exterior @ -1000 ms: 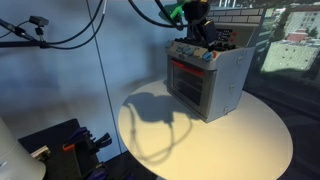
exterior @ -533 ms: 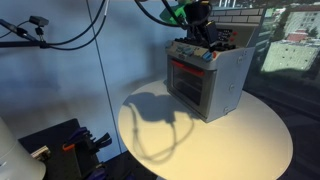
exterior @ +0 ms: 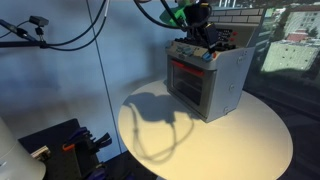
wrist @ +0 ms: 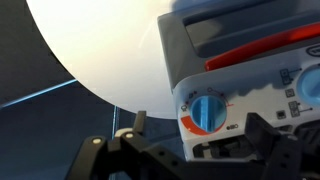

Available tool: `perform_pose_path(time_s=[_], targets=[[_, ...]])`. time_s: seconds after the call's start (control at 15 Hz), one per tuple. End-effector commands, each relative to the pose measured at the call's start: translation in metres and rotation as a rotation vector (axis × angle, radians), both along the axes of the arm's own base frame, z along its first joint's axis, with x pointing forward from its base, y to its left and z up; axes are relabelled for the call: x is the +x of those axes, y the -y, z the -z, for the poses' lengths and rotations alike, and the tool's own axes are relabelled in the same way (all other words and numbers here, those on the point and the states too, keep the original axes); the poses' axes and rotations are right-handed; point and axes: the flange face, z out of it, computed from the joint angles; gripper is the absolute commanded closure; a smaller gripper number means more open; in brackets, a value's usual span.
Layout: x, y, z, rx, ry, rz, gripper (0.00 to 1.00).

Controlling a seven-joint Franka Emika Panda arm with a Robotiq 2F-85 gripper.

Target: Turn the second right switch to the right

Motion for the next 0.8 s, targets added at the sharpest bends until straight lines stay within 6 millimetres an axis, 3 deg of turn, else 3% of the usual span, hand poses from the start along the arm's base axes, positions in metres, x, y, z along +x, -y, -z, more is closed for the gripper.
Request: perform_pose_path(time_s=[0.0,0.53,0.6,0.67,0.73], targets=[[0.003,0.000,-0.001,-0.021,0.013,-0.016,0.00],[0.012,-0.002,0.007,-0.036,0.022,-0.033,0.00],[0.013,-0.002,0.008,-0.036,0.023,-0.034,0.09],[0.013,-0.003,0.009,-0.037,0.024,-0.035,0.12],[0.014,-0.003,0.009,-0.037,0.026,-0.035,0.34]])
